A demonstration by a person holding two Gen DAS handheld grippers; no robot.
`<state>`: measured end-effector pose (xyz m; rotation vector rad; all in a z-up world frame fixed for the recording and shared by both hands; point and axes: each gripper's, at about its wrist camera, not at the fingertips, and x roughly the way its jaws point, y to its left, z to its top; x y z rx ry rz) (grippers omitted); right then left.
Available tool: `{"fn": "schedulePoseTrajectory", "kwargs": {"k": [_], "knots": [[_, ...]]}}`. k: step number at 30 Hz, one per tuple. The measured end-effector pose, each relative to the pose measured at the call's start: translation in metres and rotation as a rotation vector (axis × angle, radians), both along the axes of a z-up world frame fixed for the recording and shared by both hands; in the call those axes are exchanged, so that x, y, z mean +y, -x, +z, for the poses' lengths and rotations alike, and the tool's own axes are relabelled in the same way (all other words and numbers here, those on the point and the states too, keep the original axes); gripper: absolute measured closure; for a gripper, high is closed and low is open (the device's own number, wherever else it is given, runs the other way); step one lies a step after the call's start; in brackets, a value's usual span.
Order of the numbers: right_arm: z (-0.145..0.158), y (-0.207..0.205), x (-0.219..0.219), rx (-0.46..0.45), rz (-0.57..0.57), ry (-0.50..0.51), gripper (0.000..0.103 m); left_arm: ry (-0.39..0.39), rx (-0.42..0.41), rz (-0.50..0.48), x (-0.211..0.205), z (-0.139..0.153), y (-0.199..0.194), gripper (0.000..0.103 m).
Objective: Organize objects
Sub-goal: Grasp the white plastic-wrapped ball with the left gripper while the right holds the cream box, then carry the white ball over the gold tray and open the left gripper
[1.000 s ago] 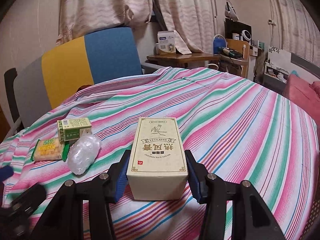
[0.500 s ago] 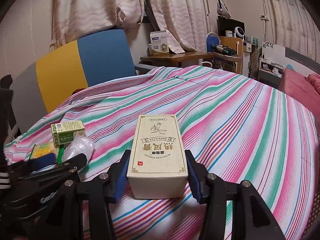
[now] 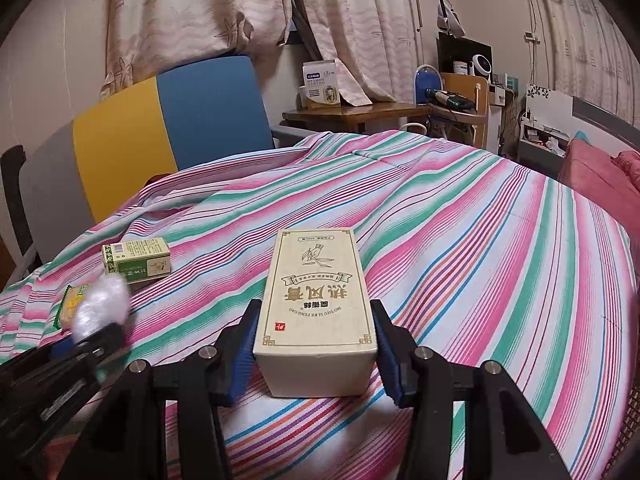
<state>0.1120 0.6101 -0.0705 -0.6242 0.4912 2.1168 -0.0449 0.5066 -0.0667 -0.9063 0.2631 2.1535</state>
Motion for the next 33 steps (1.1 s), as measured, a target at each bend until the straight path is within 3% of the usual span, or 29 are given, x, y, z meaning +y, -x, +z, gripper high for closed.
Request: {"fn": "schedulePoseTrajectory", "kwargs": {"k": [5,25,33], "knots": [[0.0,0.004,-0.003,-0.007,0.029,-0.006,0.051,-0.045,0.066,-0.006,-0.034,0.01,-0.025,0.073],[0.012,0.032,-0.059,0.002,0.364,-0.155,0.051,-0.121,-0.043,0.178,-0.15,0.001,-0.051,0.073],[0.009,0.036,-0.062,-0.027,0.381,-0.159,0.051,-0.194,-0.045,0.176,-0.189,0.017,-0.074,0.073]]}}
